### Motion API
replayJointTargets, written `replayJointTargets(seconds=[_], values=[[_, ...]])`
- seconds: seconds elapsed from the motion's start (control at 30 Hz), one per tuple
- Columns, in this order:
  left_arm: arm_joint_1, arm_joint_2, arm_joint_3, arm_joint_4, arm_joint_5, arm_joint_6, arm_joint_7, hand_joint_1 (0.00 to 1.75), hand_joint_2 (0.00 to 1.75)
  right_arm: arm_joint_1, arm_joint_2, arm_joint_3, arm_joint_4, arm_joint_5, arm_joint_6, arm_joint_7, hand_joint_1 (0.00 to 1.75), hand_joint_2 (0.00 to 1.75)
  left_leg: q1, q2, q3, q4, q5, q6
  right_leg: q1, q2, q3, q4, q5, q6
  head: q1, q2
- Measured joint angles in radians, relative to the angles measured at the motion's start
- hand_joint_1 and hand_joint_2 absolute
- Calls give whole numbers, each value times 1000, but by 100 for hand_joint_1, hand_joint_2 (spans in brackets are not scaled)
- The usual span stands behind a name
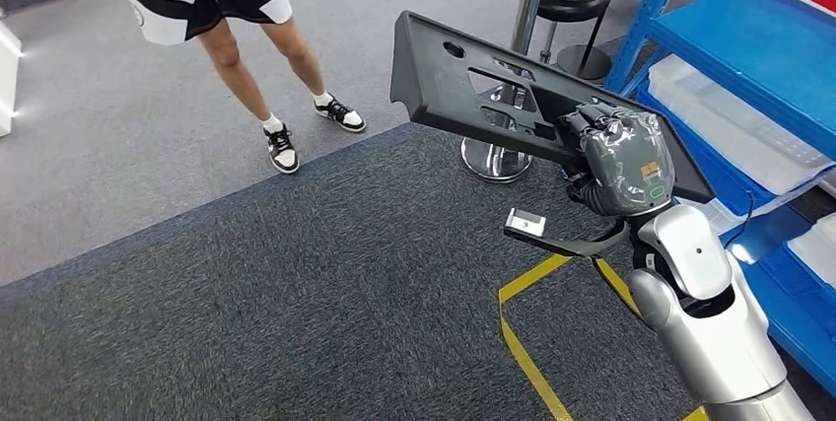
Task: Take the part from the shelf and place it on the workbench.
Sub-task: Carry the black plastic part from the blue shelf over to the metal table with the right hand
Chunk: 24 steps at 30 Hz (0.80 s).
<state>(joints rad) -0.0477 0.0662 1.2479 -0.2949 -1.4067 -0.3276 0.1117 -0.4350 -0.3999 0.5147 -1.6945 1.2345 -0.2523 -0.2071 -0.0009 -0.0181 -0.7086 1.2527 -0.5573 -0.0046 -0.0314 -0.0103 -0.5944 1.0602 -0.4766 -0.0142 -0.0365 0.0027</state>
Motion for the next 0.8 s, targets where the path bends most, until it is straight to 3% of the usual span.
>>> replayJointTargets(seconds=[0.03, 0.07, 0.1, 0.13, 0.2, 0.23, 0.27, 0.33, 0.4, 0.5, 0.53, 0.57, 0.6, 0.63, 0.7, 0.77, 0.8], values=[[0, 0, -1, 0, -2, 0, 0, 0, 175, 0, -1, 0, 0, 0, 0, 0, 175, 175, 5, 7, -23, 48, -15, -5, 0, -14, 0, 0, 0, 0, 0, 0], [1, -1, -1, 0, -3, 0, 0, 0, 175, 0, -1, 0, 0, 0, 0, 0, 175, 175, 10, 11, -30, 63, -10, -9, 0, -27, 0, 0, 0, 0, 0, 0], [1, -1, -1, 0, -5, 0, 0, 0, 175, -1, -1, 0, 0, 0, 0, -1, 175, 175, 14, 15, -18, 40, 11, -11, 0, -40, 0, 0, -1, 1, 0, 0], [2, -1, -1, 0, -6, -1, -1, 0, 175, -2, -1, 0, 0, 0, 0, -1, 175, 175, 16, 24, 14, -20, 46, -12, -1, -53, 2, 0, -1, 2, 0, 0], [2, 0, -2, 0, -7, 0, -1, 0, 175, -8, -1, 0, 0, -1, 0, -1, 175, 175, 12, 65, 84, -157, 94, -7, 1, -75, 5, -1, -3, 9, 0, 0], [2, 0, -2, 0, -8, 0, -1, 0, 175, -11, -2, 0, 0, -1, 0, -1, 175, 175, 8, 79, 103, -198, 105, -1, 3, -84, 6, -2, -2, 15, 0, 0], [2, 1, -2, 0, -8, 1, 0, 0, 175, -14, -2, 1, 0, -1, 0, -1, 175, 175, 3, 84, 106, -214, 105, 6, 4, -94, 7, -5, -1, 21, 1, 0], [5, 3, -2, 0, -9, 1, 0, 0, 175, -16, -2, 1, -1, -1, 0, -2, 175, 175, 1, 60, 102, -222, 113, 21, 5, -112, 12, -12, 1, 35, 1, 0], [6, 4, -2, 0, -10, 1, 0, 0, 175, -18, -3, 1, -1, -1, 0, -2, 175, 175, 4, 38, 109, -239, 126, 35, 3, -85, 9, 6, -19, 43, 2, 0], [5, 3, -3, 0, -13, 2, 0, 0, 175, -21, -9, 1, -1, -1, 0, -3, 175, 175, 1, 6, 111, -248, 137, 49, 5, -6, -63, 170, -109, 38, 3, 0], [5, 3, -4, 0, -14, 3, 0, 0, 175, -20, -11, 2, 0, -1, 0, -3, 175, 175, -1, -8, 109, -246, 137, 51, 8, 4, -91, 226, -128, 36, 3, 0], [5, 3, -4, 0, -14, 3, 0, 0, 175, -20, -12, 2, 0, -1, 0, -3, 175, 175, -4, -22, 107, -243, 138, 53, 11, 8, -105, 252, -128, 34, 3, 0], [5, 3, -4, 0, -14, 3, 0, 0, 175, -19, -13, 2, 0, -1, 0, -3, 175, 175, -6, -36, 105, -239, 138, 54, 13, 11, -101, 240, -108, 31, 3, 0], [5, 3, -4, 0, -14, 4, 0, 0, 175, -19, -13, 2, 0, -1, 0, -3, 175, 175, -7, -50, 104, -234, 137, 54, 14, 18, -80, 192, -74, 27, 3, 0], [4, 2, -5, 0, -14, 4, 0, 0, 175, -20, -13, 2, 0, -1, 0, -3, 175, 175, -8, -77, 97, -220, 133, 51, 13, 64, -22, 64, -16, 21, 3, 0], [4, 0, -5, 0, -14, 4, 0, 0, 175, -20, -14, 2, 0, -1, 0, -3, 175, 175, -6, -100, 83, -211, 133, 43, 13, 98, 1, 5, -3, 19, 3, 0], [5, 0, -5, 0, -14, 4, 0, 0, 175, -21, -15, 2, 0, -1, 0, -3, 175, 175, -4, -112, 77, -209, 135, 37, 14, 95, 0, 1, -4, 19, 3, 0]])
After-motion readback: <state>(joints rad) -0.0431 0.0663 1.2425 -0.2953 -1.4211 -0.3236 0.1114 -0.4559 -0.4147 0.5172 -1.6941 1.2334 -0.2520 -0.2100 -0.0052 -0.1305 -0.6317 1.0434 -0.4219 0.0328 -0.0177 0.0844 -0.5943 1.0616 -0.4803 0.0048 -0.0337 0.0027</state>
